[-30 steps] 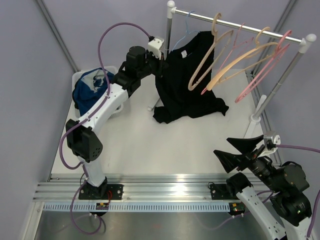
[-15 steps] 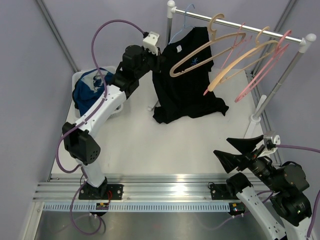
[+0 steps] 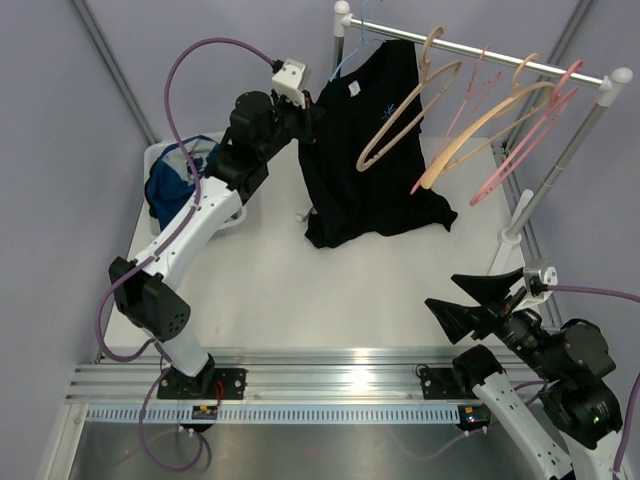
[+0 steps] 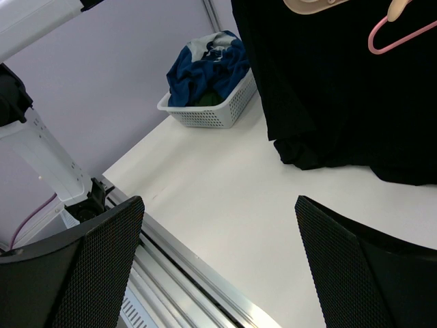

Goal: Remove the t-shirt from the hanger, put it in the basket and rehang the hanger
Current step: Pick up the hanger from the clothesline.

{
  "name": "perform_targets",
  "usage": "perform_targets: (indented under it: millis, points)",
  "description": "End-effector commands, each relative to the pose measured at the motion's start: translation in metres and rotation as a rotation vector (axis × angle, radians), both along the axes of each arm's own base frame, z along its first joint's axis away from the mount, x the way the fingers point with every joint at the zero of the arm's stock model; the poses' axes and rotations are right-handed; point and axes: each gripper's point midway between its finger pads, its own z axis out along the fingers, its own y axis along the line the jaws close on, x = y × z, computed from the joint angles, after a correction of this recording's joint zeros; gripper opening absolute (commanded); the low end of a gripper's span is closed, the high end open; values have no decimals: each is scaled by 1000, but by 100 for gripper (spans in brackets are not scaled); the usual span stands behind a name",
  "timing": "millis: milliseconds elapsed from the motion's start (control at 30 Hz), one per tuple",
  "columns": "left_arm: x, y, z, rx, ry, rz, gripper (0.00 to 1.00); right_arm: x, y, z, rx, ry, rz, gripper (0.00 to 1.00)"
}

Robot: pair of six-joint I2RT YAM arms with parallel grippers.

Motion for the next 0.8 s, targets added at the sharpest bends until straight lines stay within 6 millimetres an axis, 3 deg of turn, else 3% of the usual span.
perform_targets:
  millis: [0, 333, 433, 567, 600, 667, 767]
  points:
    - [-28, 13, 80, -129, -188, -6, 0, 3, 3, 8, -4, -33, 11, 99]
    - [-48, 27, 73, -101, -167, 5, 0, 7, 9, 11, -14, 3, 32, 99]
    - [-58, 29, 65, -81, -148, -15, 0, 11, 8, 13, -12, 8, 14, 99]
    - [-71, 40, 36, -35, -57, 3, 0, 18, 6, 19, 1, 3, -16, 100]
    - [-82, 47, 41, -42, -65, 6, 0, 23, 4, 22, 1, 2, -42, 100]
    - [-90, 55, 23, -2, -23, 23, 0, 32, 5, 42, -3, -16, -59, 99]
    - [-111, 73, 16, 48, 6, 42, 0, 47, 12, 85, -28, -7, -61, 100]
